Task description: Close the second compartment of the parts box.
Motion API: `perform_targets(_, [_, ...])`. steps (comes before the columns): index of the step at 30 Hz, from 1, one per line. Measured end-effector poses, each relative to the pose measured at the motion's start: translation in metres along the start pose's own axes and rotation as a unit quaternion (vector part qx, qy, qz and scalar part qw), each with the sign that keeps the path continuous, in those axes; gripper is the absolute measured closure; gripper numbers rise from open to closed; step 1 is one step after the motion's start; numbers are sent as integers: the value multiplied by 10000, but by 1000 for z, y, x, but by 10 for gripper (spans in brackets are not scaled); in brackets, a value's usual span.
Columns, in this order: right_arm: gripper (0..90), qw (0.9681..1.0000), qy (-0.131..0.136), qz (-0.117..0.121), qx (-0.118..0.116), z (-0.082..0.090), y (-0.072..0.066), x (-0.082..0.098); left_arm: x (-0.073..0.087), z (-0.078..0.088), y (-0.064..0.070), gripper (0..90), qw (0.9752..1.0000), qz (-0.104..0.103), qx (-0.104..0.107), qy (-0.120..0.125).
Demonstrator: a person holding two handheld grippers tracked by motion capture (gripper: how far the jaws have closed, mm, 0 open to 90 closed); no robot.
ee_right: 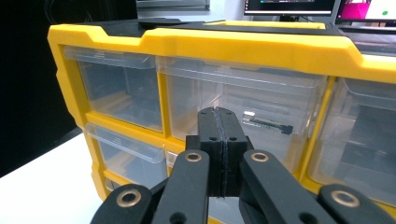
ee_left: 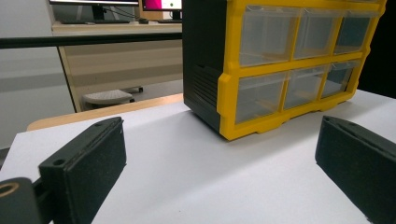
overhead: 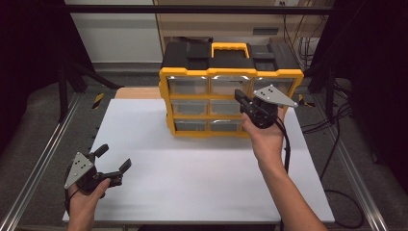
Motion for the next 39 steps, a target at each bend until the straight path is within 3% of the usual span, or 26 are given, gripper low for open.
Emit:
perform_targets(15, [900,9998,66,194,-79,10,-5,-9,1,-3,-1,20,10000,11,18,-27])
perform_targets(39, [900,9995,215,218,25,39,7,-12,1,-2,0,20,10000,-1,35,-22])
Point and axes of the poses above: each handheld gripper's, and its own axes: z roughly backward along the jaws, x roughly out of its underside, y roughly to its right, the point moved 7 cm from there along -z, roughly forward along the jaws, and after that the axes turned 1 degree about y, right-handed, at the moved point
